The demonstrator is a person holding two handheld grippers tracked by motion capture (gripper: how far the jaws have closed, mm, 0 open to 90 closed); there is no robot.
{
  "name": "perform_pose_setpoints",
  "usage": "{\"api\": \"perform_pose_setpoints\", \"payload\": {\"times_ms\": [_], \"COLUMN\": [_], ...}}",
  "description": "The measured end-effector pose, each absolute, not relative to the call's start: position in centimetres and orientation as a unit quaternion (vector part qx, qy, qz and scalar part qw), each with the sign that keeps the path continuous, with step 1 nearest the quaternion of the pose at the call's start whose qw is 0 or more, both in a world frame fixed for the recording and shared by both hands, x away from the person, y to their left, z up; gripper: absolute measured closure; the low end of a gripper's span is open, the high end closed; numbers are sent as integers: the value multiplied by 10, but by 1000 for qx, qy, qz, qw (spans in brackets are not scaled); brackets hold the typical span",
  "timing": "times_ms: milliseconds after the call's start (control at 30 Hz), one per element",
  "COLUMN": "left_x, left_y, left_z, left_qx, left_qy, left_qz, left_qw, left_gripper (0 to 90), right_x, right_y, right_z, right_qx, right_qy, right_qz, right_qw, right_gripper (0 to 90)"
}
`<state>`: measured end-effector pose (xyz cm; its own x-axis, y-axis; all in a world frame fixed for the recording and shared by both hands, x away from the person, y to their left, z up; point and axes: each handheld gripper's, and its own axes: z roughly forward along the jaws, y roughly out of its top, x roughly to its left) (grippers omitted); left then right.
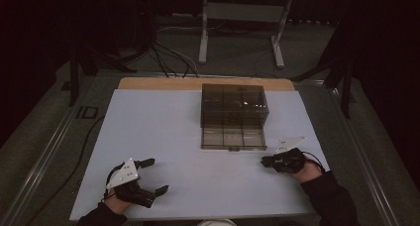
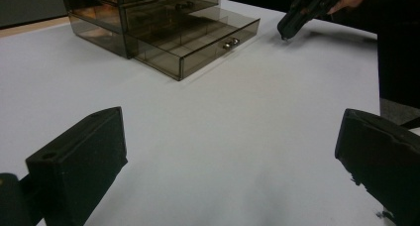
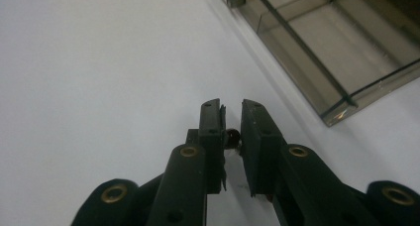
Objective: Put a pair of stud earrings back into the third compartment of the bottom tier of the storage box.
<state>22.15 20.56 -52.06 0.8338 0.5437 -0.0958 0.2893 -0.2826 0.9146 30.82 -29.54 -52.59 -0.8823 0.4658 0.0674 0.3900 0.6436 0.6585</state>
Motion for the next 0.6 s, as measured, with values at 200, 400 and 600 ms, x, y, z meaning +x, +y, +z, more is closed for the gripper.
{"api": "perform_pose_setpoints", "payload": {"times_ms": [200, 400, 600], "left_x": [222, 222, 222], "left_y": [206, 205, 206], "left_z": [-521, -521, -521], "left_qx": [791, 792, 790], "left_qy": [265, 265, 266], "left_qz": [117, 117, 118], "left_qw": [539, 538, 539], "left_gripper": [8, 8, 8], "right_x": [306, 306, 307], "right_y": [-297, -298, -297], "right_z": [-513, -505, -497], "right_qx": [248, 253, 258], "right_qy": [899, 895, 894], "right_qz": [357, 363, 360], "right_qw": [55, 56, 62], "right_gripper": [800, 800, 800]}}
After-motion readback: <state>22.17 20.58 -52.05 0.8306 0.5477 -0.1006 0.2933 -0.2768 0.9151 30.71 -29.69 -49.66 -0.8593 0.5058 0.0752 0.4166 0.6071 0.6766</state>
